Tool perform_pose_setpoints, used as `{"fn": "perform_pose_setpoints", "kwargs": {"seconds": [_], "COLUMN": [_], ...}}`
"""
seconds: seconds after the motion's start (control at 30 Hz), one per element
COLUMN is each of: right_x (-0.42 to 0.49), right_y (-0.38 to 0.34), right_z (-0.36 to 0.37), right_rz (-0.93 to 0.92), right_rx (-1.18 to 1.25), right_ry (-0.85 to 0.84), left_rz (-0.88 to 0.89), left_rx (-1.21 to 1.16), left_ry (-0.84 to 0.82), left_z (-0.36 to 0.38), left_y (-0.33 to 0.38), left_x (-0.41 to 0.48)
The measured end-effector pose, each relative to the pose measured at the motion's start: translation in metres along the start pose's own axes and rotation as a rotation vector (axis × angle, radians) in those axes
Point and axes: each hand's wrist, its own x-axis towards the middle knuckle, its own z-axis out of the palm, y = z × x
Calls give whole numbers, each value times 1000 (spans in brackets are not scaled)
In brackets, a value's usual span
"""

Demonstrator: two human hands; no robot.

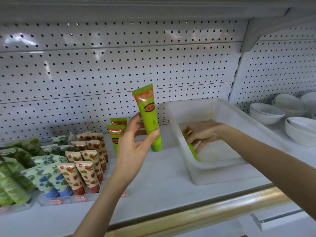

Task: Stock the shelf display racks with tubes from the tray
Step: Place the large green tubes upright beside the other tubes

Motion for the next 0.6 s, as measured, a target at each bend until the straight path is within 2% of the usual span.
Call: {"fn": "perform_pose_setpoints", "kwargs": {"seconds": [0.1,0.2,0.43,0.6], "right_x": [-3,-8,-35,-73], "right_y": [-3,-10,-30,-69], "right_z": [-5,-11,-29,-19], "right_rz": [-87,-248,-667,-922], "right_rx": [107,283,574,647], "right_ry": [57,134,545,610], "left_rz": [-2,-6,58,81], "left_rx": [-11,-36,-16,13], "left_ry": [16,35,122,188], "left_z": [-7,-16,-60,-99], "left_y": [3,7,28,38], "left_x": [-4,-9,-22,-30]}}
